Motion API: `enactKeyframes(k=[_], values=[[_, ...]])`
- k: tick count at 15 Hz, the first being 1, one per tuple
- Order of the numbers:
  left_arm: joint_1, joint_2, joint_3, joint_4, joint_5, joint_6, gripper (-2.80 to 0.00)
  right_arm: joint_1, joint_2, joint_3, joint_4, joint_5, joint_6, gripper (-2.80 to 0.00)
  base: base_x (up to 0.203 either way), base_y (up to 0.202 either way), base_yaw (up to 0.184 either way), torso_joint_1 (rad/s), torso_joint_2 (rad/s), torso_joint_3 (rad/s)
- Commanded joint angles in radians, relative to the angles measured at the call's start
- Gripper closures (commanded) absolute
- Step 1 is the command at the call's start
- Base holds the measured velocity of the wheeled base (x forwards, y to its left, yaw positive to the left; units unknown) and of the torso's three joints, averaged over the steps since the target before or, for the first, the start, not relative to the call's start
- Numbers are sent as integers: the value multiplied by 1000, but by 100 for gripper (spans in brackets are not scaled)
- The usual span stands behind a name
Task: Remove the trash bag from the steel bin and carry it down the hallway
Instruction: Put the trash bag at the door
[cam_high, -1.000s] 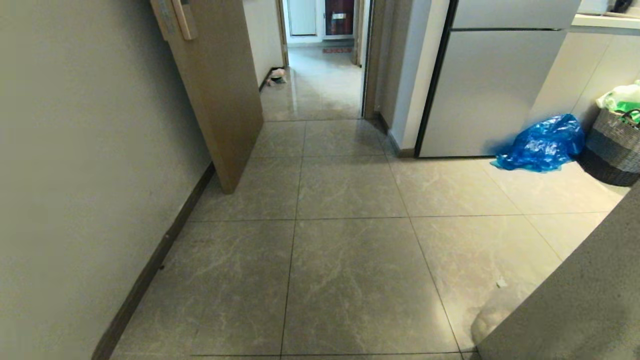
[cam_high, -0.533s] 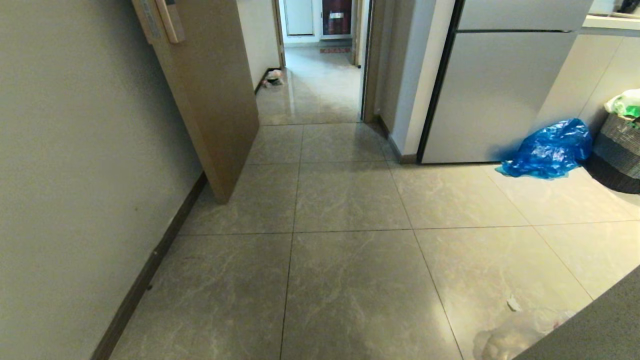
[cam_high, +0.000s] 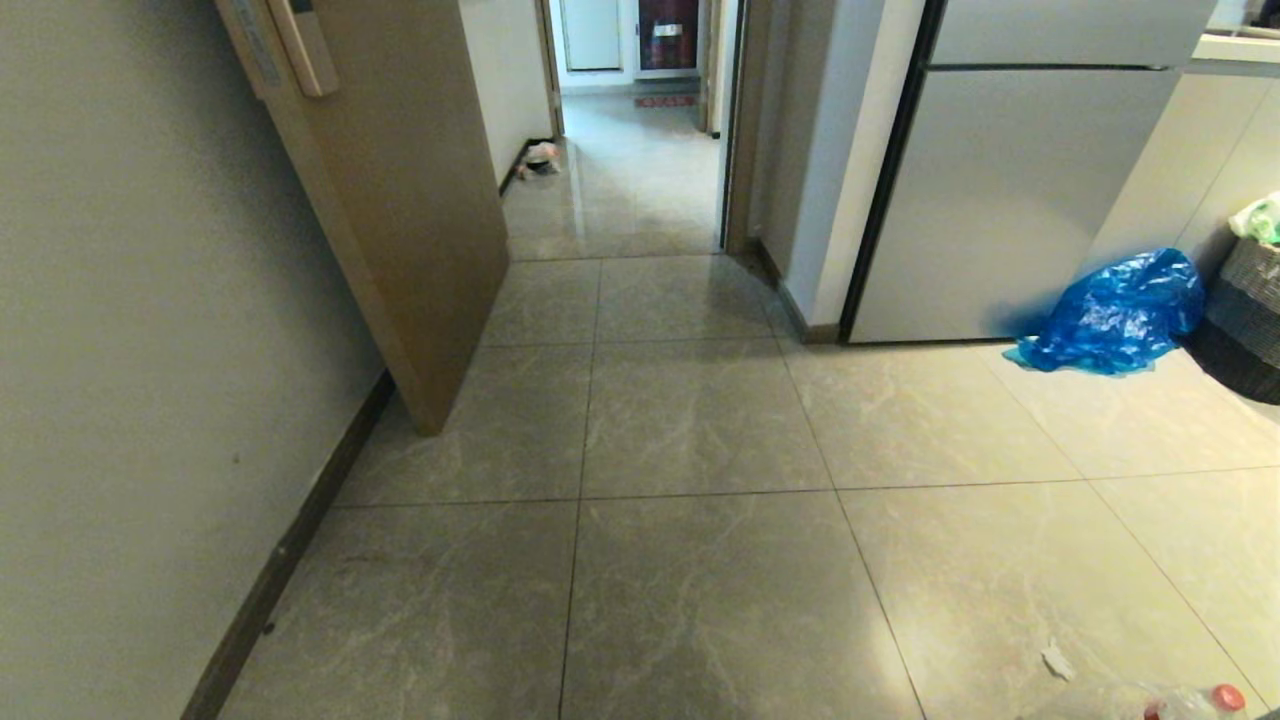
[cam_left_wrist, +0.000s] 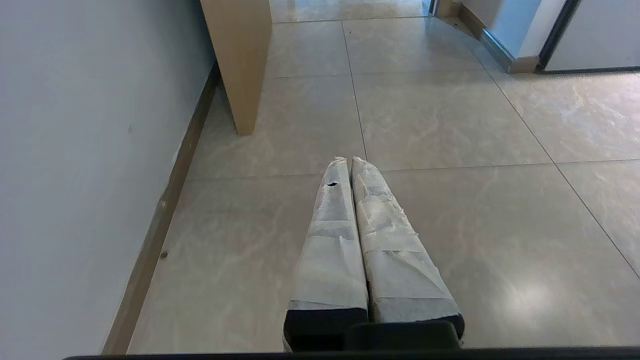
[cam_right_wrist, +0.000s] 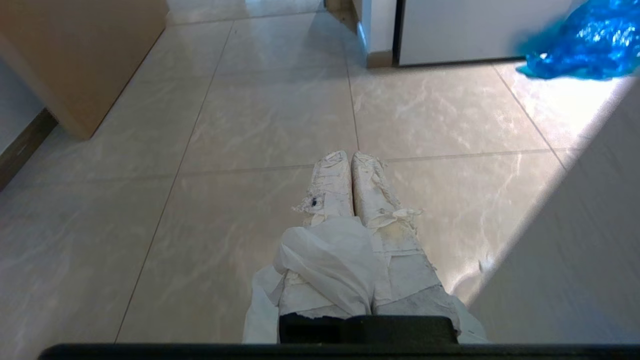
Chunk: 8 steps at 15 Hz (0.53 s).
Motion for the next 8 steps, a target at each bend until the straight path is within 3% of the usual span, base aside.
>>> enactKeyframes(k=[1, 8], values=[[0, 0, 0, 0, 0, 0, 0, 0, 1, 0, -1, 0, 0, 0, 184, 0, -4, 17, 7, -2], [0, 0, -2, 3, 0, 1, 0, 0, 1, 0, -1, 0, -1, 0, 185, 0, -3, 1, 2, 2]])
